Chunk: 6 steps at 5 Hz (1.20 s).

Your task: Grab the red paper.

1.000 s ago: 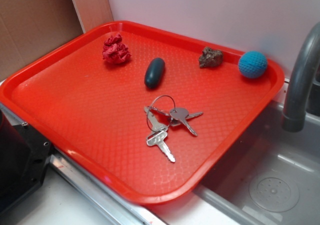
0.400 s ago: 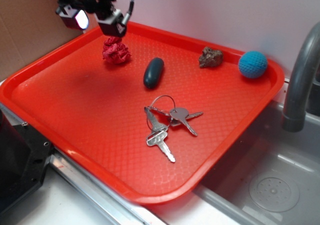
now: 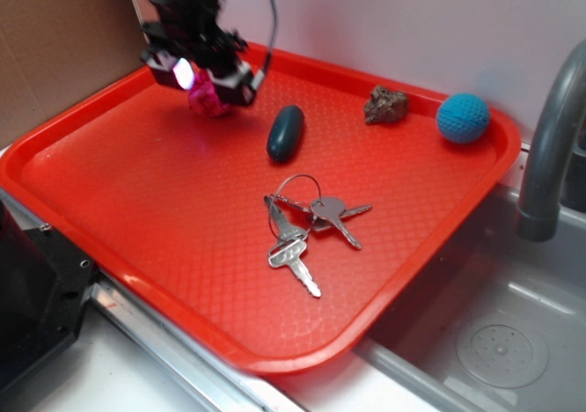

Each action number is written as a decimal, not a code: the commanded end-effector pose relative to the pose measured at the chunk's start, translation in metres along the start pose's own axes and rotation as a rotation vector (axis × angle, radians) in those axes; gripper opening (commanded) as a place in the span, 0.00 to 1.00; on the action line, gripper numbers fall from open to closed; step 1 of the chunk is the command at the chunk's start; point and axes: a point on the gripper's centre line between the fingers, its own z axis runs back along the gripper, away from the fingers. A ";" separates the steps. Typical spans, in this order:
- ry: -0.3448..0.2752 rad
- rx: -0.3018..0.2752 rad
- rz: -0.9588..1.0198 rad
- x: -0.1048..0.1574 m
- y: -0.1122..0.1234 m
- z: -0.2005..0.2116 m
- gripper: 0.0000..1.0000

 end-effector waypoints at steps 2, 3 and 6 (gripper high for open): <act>-0.025 -0.026 -0.111 -0.022 -0.005 0.032 0.00; 0.036 -0.145 -0.165 -0.048 -0.013 0.092 0.00; 0.053 -0.150 -0.244 -0.064 -0.034 0.221 0.00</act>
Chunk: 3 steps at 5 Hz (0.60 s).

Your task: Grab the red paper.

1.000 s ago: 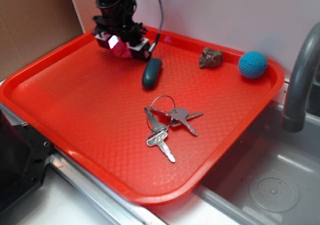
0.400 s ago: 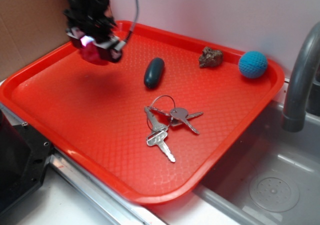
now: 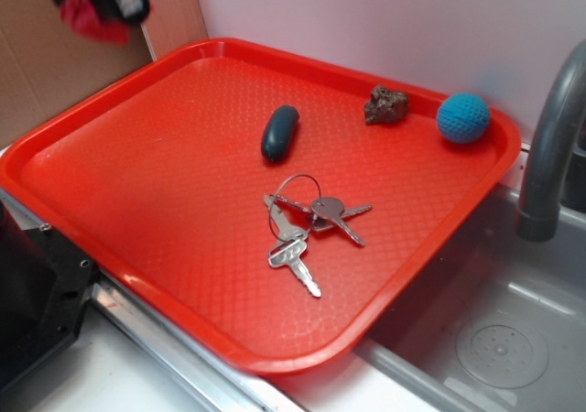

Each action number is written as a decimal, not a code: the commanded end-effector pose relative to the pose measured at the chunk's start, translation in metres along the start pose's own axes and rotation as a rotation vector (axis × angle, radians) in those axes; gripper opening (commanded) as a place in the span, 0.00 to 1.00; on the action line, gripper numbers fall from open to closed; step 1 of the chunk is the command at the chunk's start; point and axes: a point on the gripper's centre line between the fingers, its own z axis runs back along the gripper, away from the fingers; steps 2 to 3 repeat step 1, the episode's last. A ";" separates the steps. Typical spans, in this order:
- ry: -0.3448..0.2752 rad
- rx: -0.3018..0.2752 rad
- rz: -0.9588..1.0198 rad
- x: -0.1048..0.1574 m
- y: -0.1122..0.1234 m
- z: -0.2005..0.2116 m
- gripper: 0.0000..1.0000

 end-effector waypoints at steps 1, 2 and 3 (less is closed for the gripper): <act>0.012 0.052 0.006 0.018 -0.004 0.023 0.00; 0.012 0.052 0.006 0.018 -0.004 0.023 0.00; 0.012 0.052 0.006 0.018 -0.004 0.023 0.00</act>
